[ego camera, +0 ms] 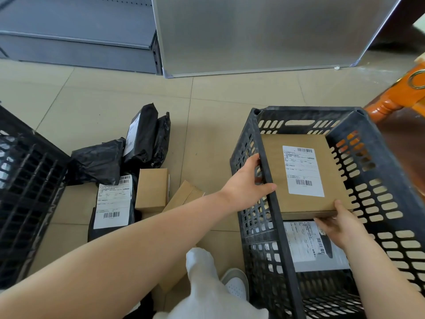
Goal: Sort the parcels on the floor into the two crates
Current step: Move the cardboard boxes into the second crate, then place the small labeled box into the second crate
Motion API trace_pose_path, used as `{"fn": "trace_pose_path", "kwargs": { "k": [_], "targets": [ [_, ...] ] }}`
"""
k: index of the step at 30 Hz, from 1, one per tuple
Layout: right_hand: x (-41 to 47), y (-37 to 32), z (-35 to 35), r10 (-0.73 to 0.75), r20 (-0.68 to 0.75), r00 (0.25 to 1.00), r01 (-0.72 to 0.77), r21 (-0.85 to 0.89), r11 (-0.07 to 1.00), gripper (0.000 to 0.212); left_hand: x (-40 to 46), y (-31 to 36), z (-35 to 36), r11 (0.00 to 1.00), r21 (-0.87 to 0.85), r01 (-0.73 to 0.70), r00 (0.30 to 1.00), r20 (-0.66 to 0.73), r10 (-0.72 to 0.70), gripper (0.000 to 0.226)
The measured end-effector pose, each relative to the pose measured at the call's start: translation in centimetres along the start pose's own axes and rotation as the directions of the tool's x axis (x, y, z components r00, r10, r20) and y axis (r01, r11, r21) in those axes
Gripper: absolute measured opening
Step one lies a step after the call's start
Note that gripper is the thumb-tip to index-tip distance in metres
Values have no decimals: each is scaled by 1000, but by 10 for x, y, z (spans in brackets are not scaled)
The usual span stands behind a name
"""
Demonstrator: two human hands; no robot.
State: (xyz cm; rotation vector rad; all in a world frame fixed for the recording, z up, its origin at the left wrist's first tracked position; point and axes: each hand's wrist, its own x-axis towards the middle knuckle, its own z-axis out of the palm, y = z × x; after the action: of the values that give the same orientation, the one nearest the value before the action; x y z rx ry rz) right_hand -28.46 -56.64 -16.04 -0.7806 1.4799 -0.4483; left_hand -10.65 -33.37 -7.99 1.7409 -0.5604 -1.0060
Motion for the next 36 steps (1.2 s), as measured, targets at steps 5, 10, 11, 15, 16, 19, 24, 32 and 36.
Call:
{"fn": "trace_pose_path", "kwargs": {
  "k": [5, 10, 11, 15, 16, 19, 24, 32, 36],
  "targets": [
    [-7, -1, 7, -6, 12, 1000, 7, -113, 994, 54, -2, -2, -5, 999, 39, 21, 1000, 3, -21, 86],
    [-17, -1, 17, -118, -179, 977, 53, -334, 941, 70, -5, 3, -11, 998, 52, 26, 999, 33, -28, 83],
    [-22, -2, 19, -177, -235, 956, 73, -393, 917, 73, -5, 6, -13, 997, 65, 32, 998, 48, -35, 82],
    [-49, -10, 39, -392, -270, 880, 226, -489, 842, 74, -10, 7, -36, 988, 143, 60, 996, 54, -68, 81],
    [-58, -14, 47, -430, -236, 871, 269, -504, 821, 73, -12, 7, -45, 986, 155, 65, 996, 47, -73, 80],
    [-92, -30, 75, -514, -104, 851, 395, -519, 758, 70, -20, 9, -76, 980, 179, 89, 996, 4, -92, 77],
    [-139, -45, 136, -605, 100, 790, 589, -401, 702, 69, -31, 3, -142, 957, 234, 174, 981, -128, -147, 74],
    [-197, -5, 228, -602, 426, 676, 732, -286, 619, 64, -52, -14, -235, 922, 300, 244, 946, -282, -159, 70],
    [-206, 42, 254, -541, 598, 592, 802, -372, 466, 66, -71, -44, -262, 893, 333, 303, 933, -295, -206, 65]
  ]
}}
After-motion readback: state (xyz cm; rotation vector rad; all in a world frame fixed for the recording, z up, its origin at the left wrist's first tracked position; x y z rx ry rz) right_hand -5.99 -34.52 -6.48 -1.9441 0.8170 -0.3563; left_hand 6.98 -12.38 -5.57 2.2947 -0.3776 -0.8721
